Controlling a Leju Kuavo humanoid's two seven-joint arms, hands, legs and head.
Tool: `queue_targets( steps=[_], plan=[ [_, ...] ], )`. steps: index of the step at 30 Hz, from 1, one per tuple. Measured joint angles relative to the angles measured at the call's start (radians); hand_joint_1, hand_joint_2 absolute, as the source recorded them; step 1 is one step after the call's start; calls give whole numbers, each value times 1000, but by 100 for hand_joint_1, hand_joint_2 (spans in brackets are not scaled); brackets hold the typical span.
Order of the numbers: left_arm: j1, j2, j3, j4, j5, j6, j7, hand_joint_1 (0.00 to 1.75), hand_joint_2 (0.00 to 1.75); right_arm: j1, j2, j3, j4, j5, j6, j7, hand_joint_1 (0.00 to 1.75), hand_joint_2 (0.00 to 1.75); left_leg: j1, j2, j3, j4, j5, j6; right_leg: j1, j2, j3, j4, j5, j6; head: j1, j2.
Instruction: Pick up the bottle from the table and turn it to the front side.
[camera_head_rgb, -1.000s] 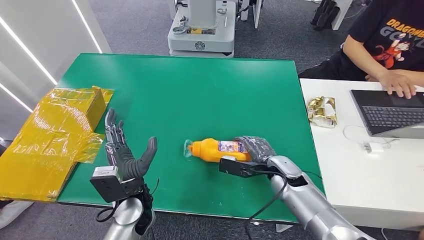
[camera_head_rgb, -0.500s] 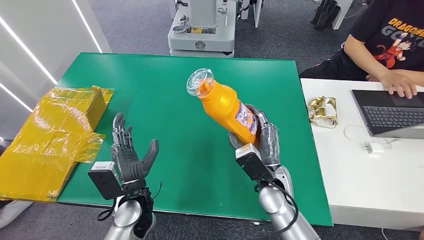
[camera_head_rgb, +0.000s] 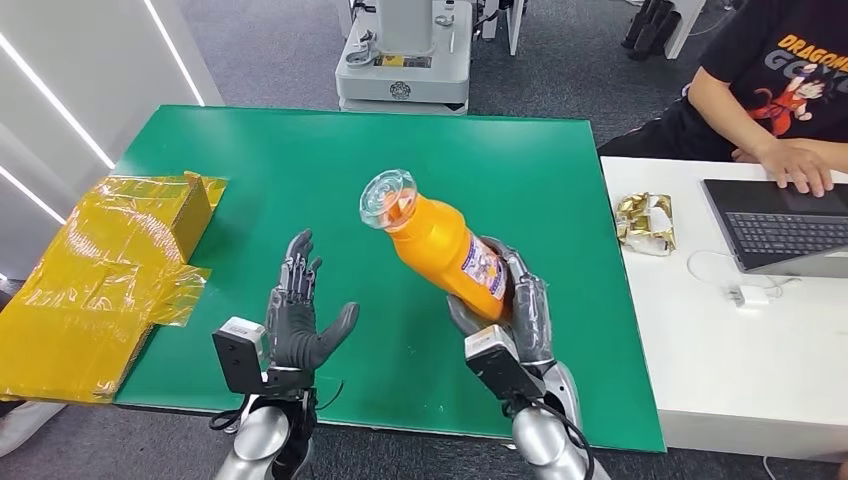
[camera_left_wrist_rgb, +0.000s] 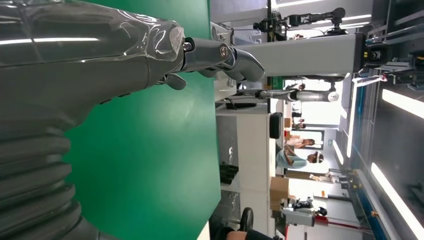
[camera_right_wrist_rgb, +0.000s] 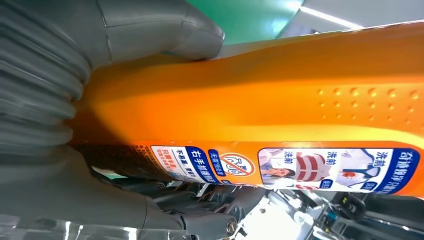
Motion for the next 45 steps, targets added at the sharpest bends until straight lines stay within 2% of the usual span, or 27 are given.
queue_targets(
  steps=[11, 16, 23, 38, 45],
  plan=[
    [-43, -4, -4, 0, -1, -28, -7, 0, 175, -7, 7, 11, 6, 21, 53, 25, 175, 175, 0, 0, 0, 0, 0, 0, 0, 0, 0, 0, 0, 0, 0, 0],
    [-100, -12, -19, 20, 13, -26, 0, 0, 175, -56, 22, 41, 35, 89, 191, 65, 175, 175, 0, 0, 0, 0, 0, 0, 0, 0, 0, 0, 0, 0, 0, 0],
    [-101, -12, -20, 37, 13, -18, 0, 0, 175, -73, 22, 36, 47, 117, 261, 87, 175, 175, 0, 0, 0, 0, 0, 0, 0, 0, 0, 0, 0, 0, 0, 0],
    [-101, -12, -20, 67, 14, -18, 0, 0, 175, -73, 22, 17, 66, 136, 298, 91, 175, 175, 0, 0, 0, 0, 0, 0, 0, 1, 0, 0, 0, 0, 0, 0],
    [-101, -11, -20, 79, 21, -15, 2, 0, 175, -79, 22, 14, 86, 178, 274, 143, 175, 175, 0, 0, 0, 0, 0, 0, 0, 0, 0, 0, 0, 0, 0, 0]
  ],
)
